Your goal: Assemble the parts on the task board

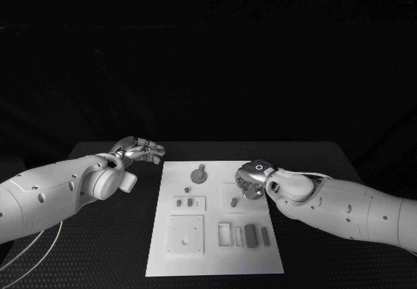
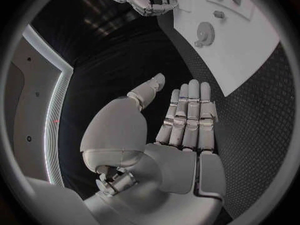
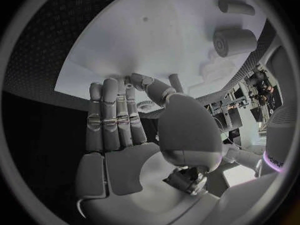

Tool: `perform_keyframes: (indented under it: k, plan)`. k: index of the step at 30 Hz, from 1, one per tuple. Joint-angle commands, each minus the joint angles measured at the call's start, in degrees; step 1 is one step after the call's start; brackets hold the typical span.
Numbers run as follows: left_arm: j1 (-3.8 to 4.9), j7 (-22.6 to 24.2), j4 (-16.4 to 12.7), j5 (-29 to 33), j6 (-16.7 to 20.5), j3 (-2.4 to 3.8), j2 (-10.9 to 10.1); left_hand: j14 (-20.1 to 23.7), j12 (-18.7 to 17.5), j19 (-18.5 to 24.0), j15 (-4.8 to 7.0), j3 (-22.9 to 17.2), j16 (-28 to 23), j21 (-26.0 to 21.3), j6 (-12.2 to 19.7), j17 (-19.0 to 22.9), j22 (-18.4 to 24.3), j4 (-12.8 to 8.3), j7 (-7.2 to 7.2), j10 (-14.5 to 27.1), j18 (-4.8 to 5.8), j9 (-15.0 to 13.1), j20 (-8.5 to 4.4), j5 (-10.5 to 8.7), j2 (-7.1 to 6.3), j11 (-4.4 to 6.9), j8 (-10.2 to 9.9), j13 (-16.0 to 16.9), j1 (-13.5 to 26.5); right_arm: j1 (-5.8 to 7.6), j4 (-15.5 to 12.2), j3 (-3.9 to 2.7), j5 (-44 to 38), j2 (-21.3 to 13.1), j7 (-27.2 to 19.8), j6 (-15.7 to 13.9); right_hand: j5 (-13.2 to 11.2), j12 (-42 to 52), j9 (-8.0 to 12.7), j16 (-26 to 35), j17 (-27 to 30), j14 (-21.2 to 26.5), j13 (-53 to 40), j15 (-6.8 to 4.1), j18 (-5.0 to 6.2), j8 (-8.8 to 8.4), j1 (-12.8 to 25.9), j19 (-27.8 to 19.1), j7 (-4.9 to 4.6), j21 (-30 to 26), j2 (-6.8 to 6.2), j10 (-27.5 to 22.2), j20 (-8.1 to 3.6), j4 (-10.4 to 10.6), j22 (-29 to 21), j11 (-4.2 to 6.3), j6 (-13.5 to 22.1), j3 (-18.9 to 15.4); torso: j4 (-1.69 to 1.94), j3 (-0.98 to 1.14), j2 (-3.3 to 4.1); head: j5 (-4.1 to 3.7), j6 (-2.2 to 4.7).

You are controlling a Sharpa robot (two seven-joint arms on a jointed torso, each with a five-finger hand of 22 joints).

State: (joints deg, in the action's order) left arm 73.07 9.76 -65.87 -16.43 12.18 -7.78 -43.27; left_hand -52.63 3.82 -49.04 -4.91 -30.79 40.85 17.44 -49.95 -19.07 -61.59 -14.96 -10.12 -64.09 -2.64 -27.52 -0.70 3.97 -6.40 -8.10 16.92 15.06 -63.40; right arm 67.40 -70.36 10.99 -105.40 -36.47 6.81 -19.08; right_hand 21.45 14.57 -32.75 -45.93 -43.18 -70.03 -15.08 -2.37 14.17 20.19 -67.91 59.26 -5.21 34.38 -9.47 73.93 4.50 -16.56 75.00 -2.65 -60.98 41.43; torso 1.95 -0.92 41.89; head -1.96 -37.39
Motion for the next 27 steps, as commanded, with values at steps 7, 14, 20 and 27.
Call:
perform_keyframes:
  k: [7,14,20,27]
  plan:
    - [0.14,0.48,-0.03,0.04,-0.72,0.04,0.14,-0.35,0.2,-0.51,-0.13,0.24,-0.39,-0.26,0.24,-0.15,0.06,-0.07,-0.03,0.06,-0.06,-0.02,0.08,-0.27,0.26,-0.01,0.37,-0.08,-0.17,-0.45,-0.29,0.25,-0.46,-0.22,0.52,-1.06,0.09,0.46,-0.3,-0.39,-0.06,-0.91,-0.33,-1.09,0.83,0.38,-2.42,0.67,0.2,0.53,2.66,0.56,-0.16,-0.14,1.2,0.18,-0.55,0.29,-0.02,-0.04,-0.02,-0.03,0.12]
    - [0.14,0.47,0.07,0.04,-0.72,0.04,0.14,-0.37,0.2,-0.52,-0.13,0.26,-0.43,-0.28,0.25,-0.21,0.06,-0.06,-0.04,0.06,-0.05,-0.02,0.09,-0.27,0.27,-0.01,0.37,-0.1,-0.15,-0.41,-0.95,-0.04,0.41,-0.88,0.53,-0.94,0.09,0.48,-0.41,-0.47,-0.06,-1.0,-0.46,-1.15,0.83,0.42,-2.43,0.78,0.24,0.63,2.63,0.64,-0.22,-0.14,1.19,0.23,-0.62,0.29,0.01,-0.05,-0.01,-0.06,0.1]
    - [0.14,0.42,0.07,0.04,-0.82,0.04,0.15,-0.38,0.2,-0.53,-0.13,0.27,-0.47,-0.29,0.25,-0.25,0.06,-0.04,-0.04,0.05,-0.05,-0.01,0.09,-0.28,0.28,-0.01,0.38,-0.11,-0.14,-0.21,-1.41,-0.75,1.15,-1.2,0.4,-0.5,0.1,0.48,-0.45,-0.5,-0.06,-1.03,-0.51,-1.17,0.83,0.43,-2.42,0.81,0.25,0.67,2.61,0.65,-0.24,-0.14,1.19,0.24,-0.64,0.3,0.0,-0.05,0.0,-0.1,0.18]
    - [0.14,0.4,0.13,0.04,-0.89,0.04,0.16,-0.4,0.2,-0.54,-0.13,0.29,-0.5,-0.31,0.26,-0.3,0.06,-0.02,-0.05,0.05,-0.04,-0.01,0.09,-0.28,0.28,-0.01,0.38,-0.12,-0.12,0.38,-1.93,-1.35,2.11,-1.59,-0.07,0.33,0.1,0.48,-0.48,-0.51,-0.05,-1.05,-0.55,-1.18,0.83,0.43,-2.41,0.84,0.26,0.69,2.63,0.66,-0.25,-0.13,1.18,0.25,-0.65,0.31,0.0,-0.02,0.0,-0.11,0.2]
